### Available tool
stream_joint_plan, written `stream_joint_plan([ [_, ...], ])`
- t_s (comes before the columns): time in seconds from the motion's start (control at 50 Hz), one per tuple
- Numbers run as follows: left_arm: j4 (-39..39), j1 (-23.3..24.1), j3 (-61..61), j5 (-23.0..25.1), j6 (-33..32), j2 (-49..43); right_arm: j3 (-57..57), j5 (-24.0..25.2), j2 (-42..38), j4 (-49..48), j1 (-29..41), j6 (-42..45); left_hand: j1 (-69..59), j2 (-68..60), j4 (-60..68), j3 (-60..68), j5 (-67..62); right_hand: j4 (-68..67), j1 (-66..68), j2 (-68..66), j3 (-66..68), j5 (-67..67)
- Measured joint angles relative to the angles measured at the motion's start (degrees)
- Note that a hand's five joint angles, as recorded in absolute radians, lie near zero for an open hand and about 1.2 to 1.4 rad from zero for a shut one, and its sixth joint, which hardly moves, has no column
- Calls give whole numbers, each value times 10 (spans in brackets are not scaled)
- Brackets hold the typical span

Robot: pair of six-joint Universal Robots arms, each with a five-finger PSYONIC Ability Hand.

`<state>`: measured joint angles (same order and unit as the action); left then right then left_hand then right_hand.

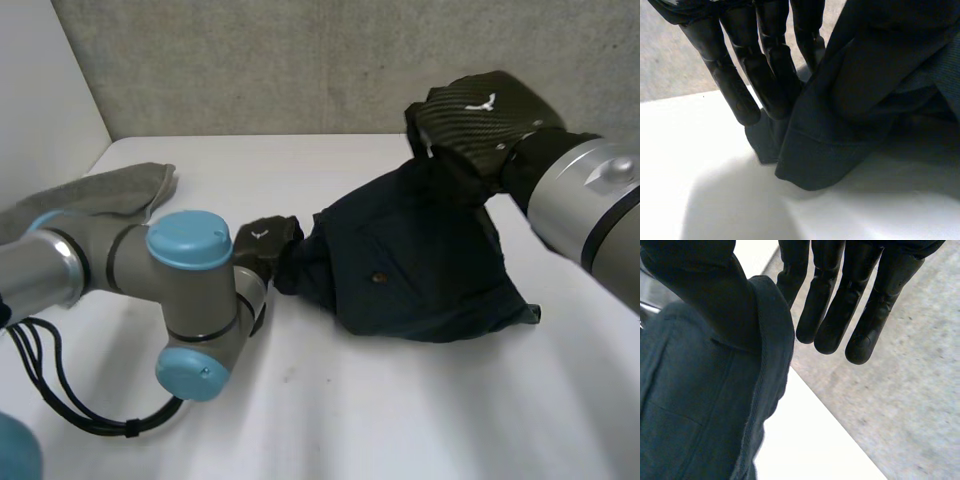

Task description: Fold the laundry.

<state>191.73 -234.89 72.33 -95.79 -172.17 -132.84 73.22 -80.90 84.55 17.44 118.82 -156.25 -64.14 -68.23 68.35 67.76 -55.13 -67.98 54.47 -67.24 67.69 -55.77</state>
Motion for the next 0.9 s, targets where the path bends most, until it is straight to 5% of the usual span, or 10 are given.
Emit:
stream_joint_plan([
  [0.36, -21, -3, 133, -7, -223, 313, -54, -7, -55, 47, -78, 107, 0, 0, 0, 5, 0, 0, 0, 0, 0, 0],
  [0.48, -25, -9, 120, -8, -246, 302, -78, -13, -116, 46, -74, 117, 0, 0, 3, 6, 0, 0, 0, 0, 0, 0],
  [0.62, 9, -34, -44, -9, -318, 168, -212, -63, -222, -45, -68, 112, 0, 0, 3, 6, 0, 0, 0, 0, 0, 0],
  [0.76, 149, -44, -234, -10, -395, 90, -355, -124, -278, -254, -59, 105, 0, 0, 3, 6, 0, 0, 0, 0, 0, 0],
  [0.9, 276, -36, -249, -14, -416, 104, -338, -123, -252, -401, -45, 98, 0, 0, 3, 6, -11, 0, 0, 0, 0, 0],
])
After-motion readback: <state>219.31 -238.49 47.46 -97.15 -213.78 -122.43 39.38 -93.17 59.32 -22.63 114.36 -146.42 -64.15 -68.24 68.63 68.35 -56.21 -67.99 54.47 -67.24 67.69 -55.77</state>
